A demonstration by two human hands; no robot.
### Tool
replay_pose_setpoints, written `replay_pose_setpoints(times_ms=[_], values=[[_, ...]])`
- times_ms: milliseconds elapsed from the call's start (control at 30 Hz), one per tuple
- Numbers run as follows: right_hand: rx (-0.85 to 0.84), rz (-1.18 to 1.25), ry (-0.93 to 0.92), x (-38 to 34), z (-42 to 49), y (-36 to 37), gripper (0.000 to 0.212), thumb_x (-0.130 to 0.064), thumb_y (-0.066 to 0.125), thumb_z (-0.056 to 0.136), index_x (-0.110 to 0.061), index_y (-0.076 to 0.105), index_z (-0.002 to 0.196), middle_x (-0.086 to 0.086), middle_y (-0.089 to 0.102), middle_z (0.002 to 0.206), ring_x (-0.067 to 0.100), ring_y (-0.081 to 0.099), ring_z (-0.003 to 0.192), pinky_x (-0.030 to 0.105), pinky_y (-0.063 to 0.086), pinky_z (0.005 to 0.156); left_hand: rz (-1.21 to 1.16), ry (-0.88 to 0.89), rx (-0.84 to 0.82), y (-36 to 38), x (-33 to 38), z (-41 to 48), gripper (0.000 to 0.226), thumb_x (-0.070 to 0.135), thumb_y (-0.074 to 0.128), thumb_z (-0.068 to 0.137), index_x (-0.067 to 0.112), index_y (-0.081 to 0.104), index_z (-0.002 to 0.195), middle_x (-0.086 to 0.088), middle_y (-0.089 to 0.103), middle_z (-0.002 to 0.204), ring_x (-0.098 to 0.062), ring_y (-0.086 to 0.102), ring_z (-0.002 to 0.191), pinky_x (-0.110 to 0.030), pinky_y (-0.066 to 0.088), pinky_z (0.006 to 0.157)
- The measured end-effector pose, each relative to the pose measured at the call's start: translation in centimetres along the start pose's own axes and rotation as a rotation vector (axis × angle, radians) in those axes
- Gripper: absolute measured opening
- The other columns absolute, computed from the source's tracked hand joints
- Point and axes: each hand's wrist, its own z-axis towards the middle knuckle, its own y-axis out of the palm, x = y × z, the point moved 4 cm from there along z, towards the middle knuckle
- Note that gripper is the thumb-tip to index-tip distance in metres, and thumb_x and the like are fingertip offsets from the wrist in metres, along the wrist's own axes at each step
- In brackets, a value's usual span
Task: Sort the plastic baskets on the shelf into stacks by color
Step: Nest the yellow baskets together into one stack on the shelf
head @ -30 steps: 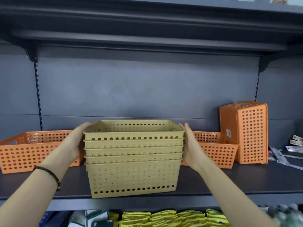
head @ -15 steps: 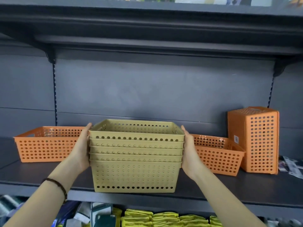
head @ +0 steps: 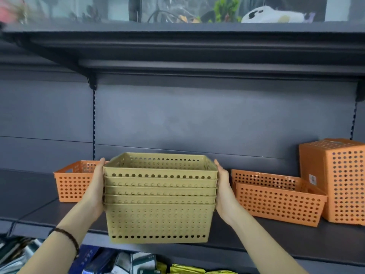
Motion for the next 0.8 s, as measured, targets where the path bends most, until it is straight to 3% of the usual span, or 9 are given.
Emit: replay_pose_setpoints(times_ms=[133,267,400,467,567,633,700,733,800], values=[[-0.014,-0.023,0.035,0.5,0.3,4.3,0.068,-0.082,0.037,0.079,-0.035,0.067,0.117,-0.003,0.072,0.113,0.018,0.061,0.111,0.044,0.041,0.105,0.013,0.038,0.017,-3.8,1.5,1.1,0.062,0.074,0.036,0.083,0.022,0.070,0.085,-0.003,0.076,0.077,-0.026,0.065,0.086,-0.039,0.047,0.071],[-0.031,-0.027,0.066,1.4,0.2,8.7,0.072,-0.082,0.034,0.081,-0.030,0.069,0.118,0.000,0.070,0.120,0.020,0.060,0.116,0.045,0.040,0.107,0.044,0.097,0.032,-7.5,2.6,3.1,0.069,0.078,0.035,0.080,0.021,0.070,0.094,-0.006,0.074,0.092,-0.026,0.066,0.088,-0.039,0.049,0.072],[-0.044,-0.028,0.033,2.0,0.4,11.9,0.073,-0.082,0.031,0.082,-0.031,0.068,0.118,0.000,0.070,0.120,0.019,0.060,0.115,0.046,0.038,0.108,0.125,0.136,-0.025,-10.3,2.7,5.3,0.087,0.085,0.038,0.071,0.016,0.069,0.113,-0.008,0.074,0.105,-0.029,0.068,0.099,-0.047,0.050,0.087],[-0.015,-0.033,0.021,2.0,0.4,13.0,0.066,-0.079,0.030,0.084,-0.034,0.070,0.111,-0.001,0.071,0.114,0.018,0.060,0.111,0.044,0.040,0.105,0.162,0.175,-0.045,-11.5,3.1,6.0,0.079,0.085,0.036,0.073,0.027,0.066,0.118,-0.004,0.073,0.113,-0.023,0.068,0.103,-0.047,0.050,0.090],[0.006,-0.024,0.007,1.8,0.0,14.0,0.056,-0.075,0.029,0.088,-0.036,0.070,0.099,-0.003,0.072,0.101,0.016,0.061,0.101,0.040,0.043,0.096,0.186,0.258,-0.062,-13.1,3.2,7.5,0.072,0.093,0.041,0.061,0.068,0.035,0.128,0.006,0.043,0.147,-0.018,0.047,0.129,-0.050,0.038,0.105],[0.014,-0.036,0.002,1.7,-0.1,14.3,0.054,-0.075,0.031,0.087,-0.037,0.069,0.099,-0.003,0.073,0.100,0.016,0.062,0.098,0.040,0.044,0.092,0.211,0.309,-0.144,-13.4,3.1,8.0,0.075,0.094,0.046,0.052,0.077,0.027,0.122,0.014,0.044,0.142,-0.011,0.048,0.126,-0.042,0.042,0.100],[0.009,-0.024,-0.039,1.9,-0.4,14.4,0.051,-0.078,0.035,0.084,-0.046,0.061,0.115,-0.002,0.068,0.119,0.017,0.059,0.110,0.044,0.042,0.099,0.232,0.308,-0.228,-13.1,2.8,7.5,0.079,0.092,0.048,0.054,0.071,0.030,0.128,0.021,0.051,0.130,-0.004,0.053,0.115,-0.032,0.048,0.083],[0.011,-0.030,-0.088,2.2,-0.4,14.0,0.058,-0.083,0.039,0.077,-0.057,0.049,0.127,-0.003,0.057,0.137,0.019,0.052,0.124,0.050,0.038,0.106,0.239,0.296,-0.231,-13.4,2.5,8.0,0.069,0.089,0.044,0.063,0.067,0.035,0.129,0.018,0.055,0.126,-0.006,0.056,0.109,-0.032,0.048,0.078],[-0.003,-0.062,-0.213,2.7,-0.7,13.6,0.074,-0.092,0.051,0.057,-0.078,0.025,0.125,-0.017,0.033,0.154,0.015,0.036,0.138,0.053,0.031,0.113,0.190,0.307,-0.148,-15.1,2.1,9.3,0.050,0.073,0.032,0.086,0.048,0.052,0.124,0.002,0.064,0.119,-0.015,0.060,0.098,-0.034,0.048,0.074]])
